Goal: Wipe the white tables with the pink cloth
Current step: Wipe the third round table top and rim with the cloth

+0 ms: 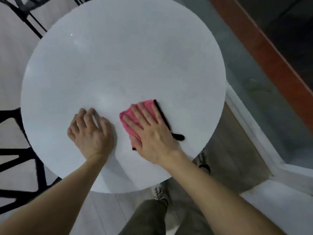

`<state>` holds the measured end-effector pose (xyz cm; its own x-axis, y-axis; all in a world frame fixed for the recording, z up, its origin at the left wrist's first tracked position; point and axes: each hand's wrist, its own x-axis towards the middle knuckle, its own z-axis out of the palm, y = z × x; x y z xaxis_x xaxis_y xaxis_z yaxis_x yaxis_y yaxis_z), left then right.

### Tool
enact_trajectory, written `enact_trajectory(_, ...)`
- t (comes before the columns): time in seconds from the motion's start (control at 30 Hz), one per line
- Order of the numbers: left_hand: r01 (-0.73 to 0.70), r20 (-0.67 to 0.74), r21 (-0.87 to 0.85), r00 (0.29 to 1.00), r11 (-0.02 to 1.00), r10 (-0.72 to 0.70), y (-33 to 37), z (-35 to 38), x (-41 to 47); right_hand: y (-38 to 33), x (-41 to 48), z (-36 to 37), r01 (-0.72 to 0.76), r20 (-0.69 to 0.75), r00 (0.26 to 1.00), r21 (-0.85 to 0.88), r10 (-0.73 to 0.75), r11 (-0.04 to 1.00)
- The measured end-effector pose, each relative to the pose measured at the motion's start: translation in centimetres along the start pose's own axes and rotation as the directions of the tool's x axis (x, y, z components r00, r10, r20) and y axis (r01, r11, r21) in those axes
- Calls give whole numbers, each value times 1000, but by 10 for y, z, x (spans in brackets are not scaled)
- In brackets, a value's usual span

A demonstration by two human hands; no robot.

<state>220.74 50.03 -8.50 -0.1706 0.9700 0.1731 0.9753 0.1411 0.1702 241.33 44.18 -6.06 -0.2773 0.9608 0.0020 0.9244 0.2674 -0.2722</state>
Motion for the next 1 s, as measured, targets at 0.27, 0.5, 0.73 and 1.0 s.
enact_trajectory(0.27,-111,65,-82,991,990,117,3,-4,1,166,-7,-40,-499,-128,866,-163,483,851)
enact_trajectory(0.5,-720,98,-103,679,686,727,1,0,8,-3,-56,-6,-116,32,992,-82,119,990)
enact_trajectory(0.73,-718,31,-124,687,685,726,5,-2,6,165,-36,-45,-503,-64,864,-190,500,843)
enact_trajectory(1.0,-702,64,-131,699,700,713,3,-2,6,15,-91,-5,-485,-79,874,-92,479,870)
